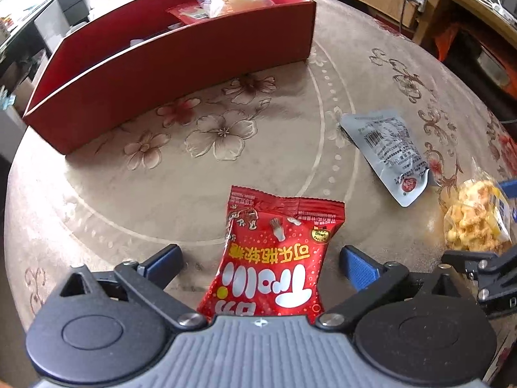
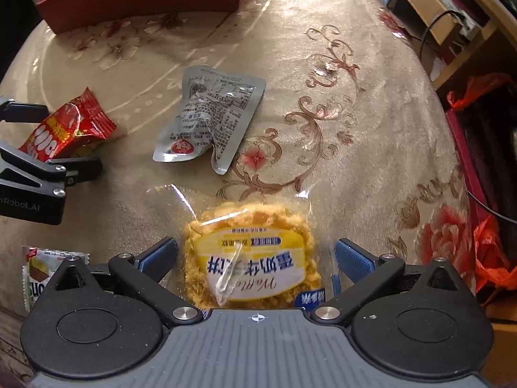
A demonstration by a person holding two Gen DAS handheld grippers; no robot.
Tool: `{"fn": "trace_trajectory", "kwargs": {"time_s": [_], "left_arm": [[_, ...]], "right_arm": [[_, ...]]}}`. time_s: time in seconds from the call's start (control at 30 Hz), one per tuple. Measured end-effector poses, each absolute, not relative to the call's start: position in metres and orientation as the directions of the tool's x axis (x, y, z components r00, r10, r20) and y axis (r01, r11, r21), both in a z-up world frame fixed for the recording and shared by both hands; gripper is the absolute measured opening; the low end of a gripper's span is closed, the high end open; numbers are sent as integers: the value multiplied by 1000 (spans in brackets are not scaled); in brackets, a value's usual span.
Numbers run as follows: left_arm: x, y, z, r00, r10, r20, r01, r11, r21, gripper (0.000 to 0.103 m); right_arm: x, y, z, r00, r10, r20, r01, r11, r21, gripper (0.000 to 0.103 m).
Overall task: Organize snacks
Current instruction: 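Lift the yellow cracker bag with the right gripper while the left lowers toward the red candy bag, then grasp the red candy bag with the left gripper and lift it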
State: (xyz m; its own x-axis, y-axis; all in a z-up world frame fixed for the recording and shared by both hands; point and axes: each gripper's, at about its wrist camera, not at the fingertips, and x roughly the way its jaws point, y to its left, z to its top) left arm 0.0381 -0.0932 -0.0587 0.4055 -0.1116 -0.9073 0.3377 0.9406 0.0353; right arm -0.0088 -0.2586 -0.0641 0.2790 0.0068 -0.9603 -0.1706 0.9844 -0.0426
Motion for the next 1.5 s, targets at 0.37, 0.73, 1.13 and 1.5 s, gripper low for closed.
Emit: {"fn": "trace_trajectory", "kwargs": {"time_s": [0.37,0.73,1.13,1.5], "left_arm": [[29,-97,-43,407,-139,-903,344,939,10,56],[21,-66,-38,413,-117,-903,188,981,-41,48],[33,-62,-16,430,-98,-897,142,989,-40,48],[64,-52,8,488,-101,-867,94,994,-63,48]], "right_arm": [[-22,-226,-45,330,-11,-944,-212,973,-85,82],[-20,-214,-25,379,14,-925,-223,972,-77,79],[10,-199,-8,427,40,-903,-245,967,-74,79],[42,-194,12,484,73,-872,-193,981,-25,79]]}}
